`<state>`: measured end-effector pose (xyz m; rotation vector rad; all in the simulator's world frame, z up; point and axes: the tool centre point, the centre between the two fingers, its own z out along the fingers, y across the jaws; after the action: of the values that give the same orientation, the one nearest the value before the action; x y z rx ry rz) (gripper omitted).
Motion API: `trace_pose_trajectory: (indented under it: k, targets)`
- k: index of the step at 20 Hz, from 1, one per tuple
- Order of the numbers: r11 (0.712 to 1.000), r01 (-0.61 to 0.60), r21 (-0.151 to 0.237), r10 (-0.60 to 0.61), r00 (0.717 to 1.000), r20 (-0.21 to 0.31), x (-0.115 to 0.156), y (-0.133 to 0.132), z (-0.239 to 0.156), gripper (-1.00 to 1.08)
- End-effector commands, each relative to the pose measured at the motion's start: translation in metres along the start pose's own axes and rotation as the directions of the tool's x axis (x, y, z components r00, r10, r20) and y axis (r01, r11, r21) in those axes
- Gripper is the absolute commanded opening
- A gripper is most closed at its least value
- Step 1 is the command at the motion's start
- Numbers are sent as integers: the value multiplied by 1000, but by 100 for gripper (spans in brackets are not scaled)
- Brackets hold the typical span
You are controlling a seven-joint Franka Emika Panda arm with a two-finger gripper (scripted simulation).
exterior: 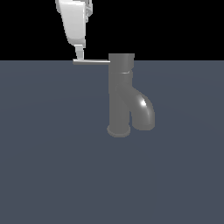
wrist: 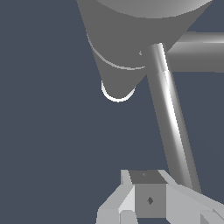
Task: Turn on the faucet by rotating a designated handle.
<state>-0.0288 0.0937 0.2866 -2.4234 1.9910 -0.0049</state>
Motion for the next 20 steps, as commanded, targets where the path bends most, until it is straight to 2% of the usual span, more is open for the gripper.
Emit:
trace_pose_trajectory:
  k: [1, 16, 20]
  targets:
    - [1000, -3, -5, 3, 1000, -1, 2, 9, 1, -100]
    - [1000, -3, -6, 3, 1000, -1, 5, 54, 1, -100]
    - [1000, 0, -1, 0, 1000, 0, 9, 54, 0, -100]
